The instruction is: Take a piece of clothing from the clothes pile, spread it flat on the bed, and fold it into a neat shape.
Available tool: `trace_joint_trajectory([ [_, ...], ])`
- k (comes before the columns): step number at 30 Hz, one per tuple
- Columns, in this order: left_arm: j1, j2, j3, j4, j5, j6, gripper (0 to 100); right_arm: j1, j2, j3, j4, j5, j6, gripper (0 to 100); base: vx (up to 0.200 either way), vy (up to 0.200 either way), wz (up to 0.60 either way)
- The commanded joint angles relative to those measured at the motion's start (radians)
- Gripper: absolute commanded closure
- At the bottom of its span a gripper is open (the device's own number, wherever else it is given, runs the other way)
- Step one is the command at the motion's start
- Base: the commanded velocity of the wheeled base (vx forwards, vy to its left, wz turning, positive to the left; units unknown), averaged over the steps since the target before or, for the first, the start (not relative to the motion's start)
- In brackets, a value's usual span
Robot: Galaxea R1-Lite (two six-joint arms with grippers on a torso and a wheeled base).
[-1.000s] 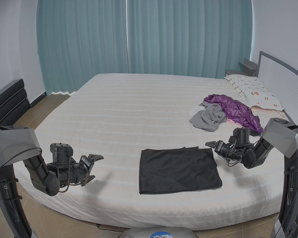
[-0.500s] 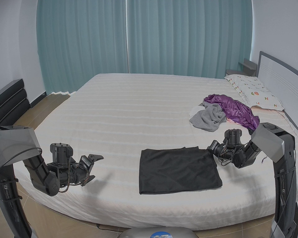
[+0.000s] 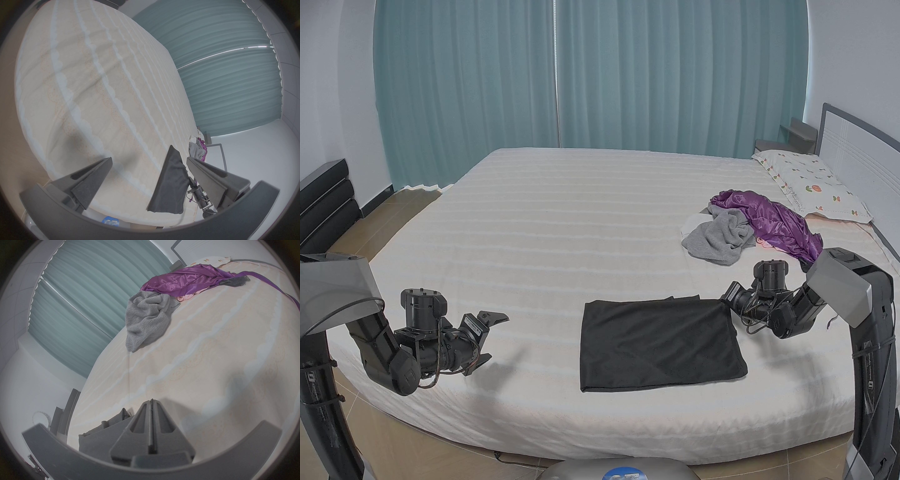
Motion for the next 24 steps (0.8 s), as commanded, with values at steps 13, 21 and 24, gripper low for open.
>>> trace_joint_trajectory([
  [13, 0.0, 0.0, 0.001, 0.0, 0.0, -0.001, 0, -0.013, 0.017, -0.031, 0.001, -0.033, 0.001, 100, 0.0, 0.0, 0.0],
  [21, 0.0, 0.0, -0.001, 0.0, 0.0, -0.001, 0, -0.016, -0.044, 0.04, -0.016, -0.024, 0.004, 0, 0.0, 0.0, 0.0],
  [24, 0.0, 0.0, -0.001, 0.0, 0.0, -0.001, 0, -0.021, -0.127, 0.143, -0.028, 0.025, 0.0, 0, 0.0, 0.0, 0.0],
])
